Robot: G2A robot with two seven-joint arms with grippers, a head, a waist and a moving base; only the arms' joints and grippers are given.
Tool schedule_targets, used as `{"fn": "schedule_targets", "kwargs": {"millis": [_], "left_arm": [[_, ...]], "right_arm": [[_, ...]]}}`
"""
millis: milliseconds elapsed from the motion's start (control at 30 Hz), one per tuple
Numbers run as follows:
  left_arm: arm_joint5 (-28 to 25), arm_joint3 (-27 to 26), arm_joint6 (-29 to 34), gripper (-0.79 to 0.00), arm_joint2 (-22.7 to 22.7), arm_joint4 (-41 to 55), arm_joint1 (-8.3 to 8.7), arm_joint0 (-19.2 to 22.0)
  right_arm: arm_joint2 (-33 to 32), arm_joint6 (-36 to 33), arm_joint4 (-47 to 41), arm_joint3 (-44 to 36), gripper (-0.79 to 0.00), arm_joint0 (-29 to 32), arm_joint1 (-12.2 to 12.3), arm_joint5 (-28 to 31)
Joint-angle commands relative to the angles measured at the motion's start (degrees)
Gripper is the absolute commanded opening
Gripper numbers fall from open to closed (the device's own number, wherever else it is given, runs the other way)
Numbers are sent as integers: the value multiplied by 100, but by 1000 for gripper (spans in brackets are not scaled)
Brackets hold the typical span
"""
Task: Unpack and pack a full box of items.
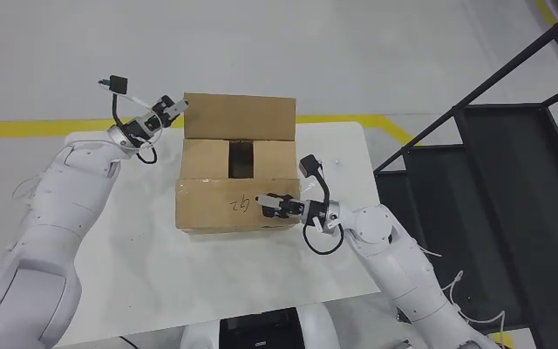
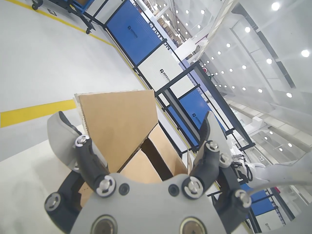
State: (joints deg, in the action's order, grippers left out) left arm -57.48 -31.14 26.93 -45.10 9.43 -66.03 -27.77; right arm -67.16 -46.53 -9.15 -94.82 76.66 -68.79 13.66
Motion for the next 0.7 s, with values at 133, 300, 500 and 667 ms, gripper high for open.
{"fn": "schedule_targets", "kwargs": {"millis": [133,300,500,667], "left_arm": [[252,-248,-512,0,-108,-299,-6,-161],[392,-284,-602,0,-98,-386,-86,-198],[487,8,-833,0,-15,-703,-222,-136],[131,129,-936,0,44,-744,-363,-97]], "right_arm": [[28,25,9,0,0,19,12,2],[-13,45,2,-11,0,75,34,-4],[-57,25,-24,-26,0,92,58,-12],[-64,33,-35,-24,0,90,71,-6]]}}
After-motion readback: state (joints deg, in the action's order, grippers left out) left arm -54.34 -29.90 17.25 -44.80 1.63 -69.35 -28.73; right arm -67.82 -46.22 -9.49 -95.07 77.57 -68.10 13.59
